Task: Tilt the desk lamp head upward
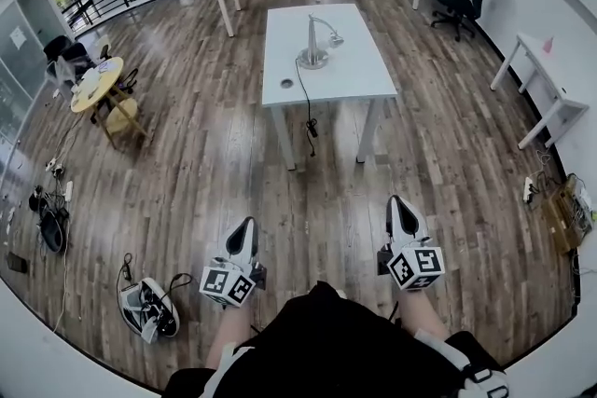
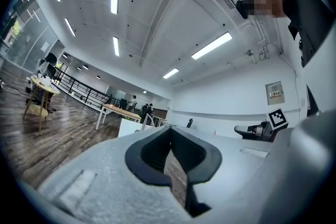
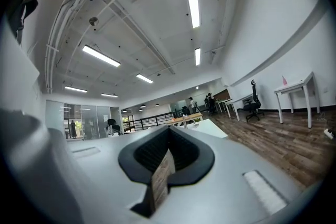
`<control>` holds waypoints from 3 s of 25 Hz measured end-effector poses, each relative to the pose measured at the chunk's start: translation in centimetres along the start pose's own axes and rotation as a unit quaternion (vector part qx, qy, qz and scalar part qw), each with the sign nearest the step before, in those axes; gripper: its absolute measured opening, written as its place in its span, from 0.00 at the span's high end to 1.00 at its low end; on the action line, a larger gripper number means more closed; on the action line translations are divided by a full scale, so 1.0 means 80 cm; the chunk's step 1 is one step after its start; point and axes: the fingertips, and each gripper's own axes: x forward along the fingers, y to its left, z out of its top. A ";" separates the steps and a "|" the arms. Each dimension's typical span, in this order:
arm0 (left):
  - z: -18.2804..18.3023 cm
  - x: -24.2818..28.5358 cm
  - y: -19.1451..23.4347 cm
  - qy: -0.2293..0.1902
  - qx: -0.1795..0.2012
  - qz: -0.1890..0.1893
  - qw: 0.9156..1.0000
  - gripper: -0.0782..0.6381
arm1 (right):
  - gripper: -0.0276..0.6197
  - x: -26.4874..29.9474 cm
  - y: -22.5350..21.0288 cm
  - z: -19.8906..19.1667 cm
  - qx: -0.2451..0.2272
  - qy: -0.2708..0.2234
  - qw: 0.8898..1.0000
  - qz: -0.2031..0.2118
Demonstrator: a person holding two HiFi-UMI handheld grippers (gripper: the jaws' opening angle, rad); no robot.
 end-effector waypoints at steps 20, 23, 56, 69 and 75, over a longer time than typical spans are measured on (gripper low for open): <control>-0.019 0.072 -0.015 0.019 0.018 -0.005 1.000 0.89 | 0.95 0.075 -0.052 -0.027 -0.022 0.036 0.999 0.032; -0.015 0.099 0.017 0.010 0.017 -0.002 1.000 0.89 | 0.95 0.108 -0.050 -0.024 -0.023 0.034 0.999 0.026; 0.019 0.283 0.260 -0.004 0.005 0.001 1.000 0.89 | 0.95 0.414 -0.037 -0.035 -0.029 0.032 0.999 -0.017; 0.027 0.430 0.284 -0.006 0.015 0.004 1.000 0.89 | 0.95 0.554 -0.119 -0.004 -0.020 0.013 1.000 0.006; 0.029 0.511 0.270 0.002 0.032 -0.009 0.999 0.89 | 0.95 0.599 -0.171 0.019 -0.044 0.000 0.999 0.015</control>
